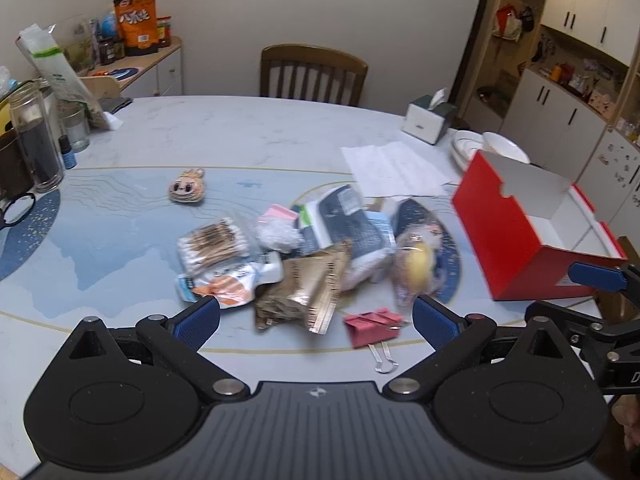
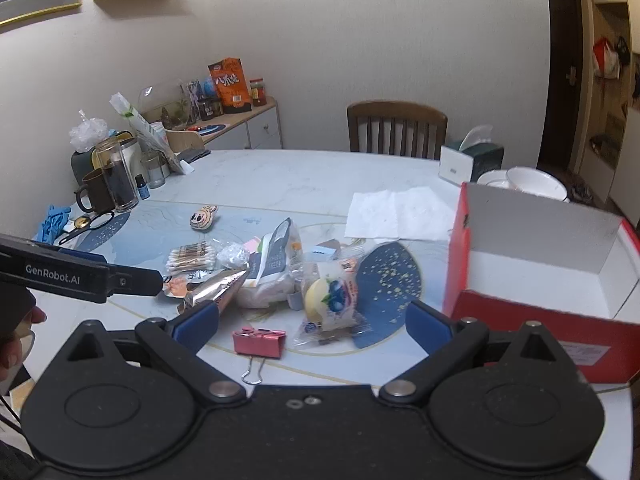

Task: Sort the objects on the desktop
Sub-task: 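Grasp the cotton swab bag with the left tool while the right tool grasps the blueberry bread bag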

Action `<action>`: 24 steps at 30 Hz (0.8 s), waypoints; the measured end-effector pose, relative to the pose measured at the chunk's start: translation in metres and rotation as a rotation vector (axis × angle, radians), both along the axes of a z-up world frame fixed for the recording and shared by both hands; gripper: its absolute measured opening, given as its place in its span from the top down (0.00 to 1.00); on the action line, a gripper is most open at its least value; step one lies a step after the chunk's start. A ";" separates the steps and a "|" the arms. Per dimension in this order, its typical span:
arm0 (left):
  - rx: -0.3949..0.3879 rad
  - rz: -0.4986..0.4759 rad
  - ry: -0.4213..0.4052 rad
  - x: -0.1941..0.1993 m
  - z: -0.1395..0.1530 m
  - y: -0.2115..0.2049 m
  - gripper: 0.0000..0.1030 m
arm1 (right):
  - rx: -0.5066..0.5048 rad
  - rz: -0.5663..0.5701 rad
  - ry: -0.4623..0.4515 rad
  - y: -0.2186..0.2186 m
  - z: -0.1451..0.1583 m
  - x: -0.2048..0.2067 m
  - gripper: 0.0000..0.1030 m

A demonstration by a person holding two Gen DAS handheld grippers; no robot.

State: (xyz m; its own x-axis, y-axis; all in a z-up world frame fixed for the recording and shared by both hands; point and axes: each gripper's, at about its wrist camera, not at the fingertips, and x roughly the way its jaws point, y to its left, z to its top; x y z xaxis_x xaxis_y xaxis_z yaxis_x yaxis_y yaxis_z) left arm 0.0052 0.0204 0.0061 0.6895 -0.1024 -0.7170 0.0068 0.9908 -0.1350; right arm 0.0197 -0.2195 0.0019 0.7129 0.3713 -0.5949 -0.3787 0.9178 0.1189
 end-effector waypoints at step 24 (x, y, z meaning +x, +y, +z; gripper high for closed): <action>0.144 -0.165 0.041 0.108 -0.061 0.072 0.00 | -0.039 -0.080 0.122 0.040 -0.046 0.079 0.14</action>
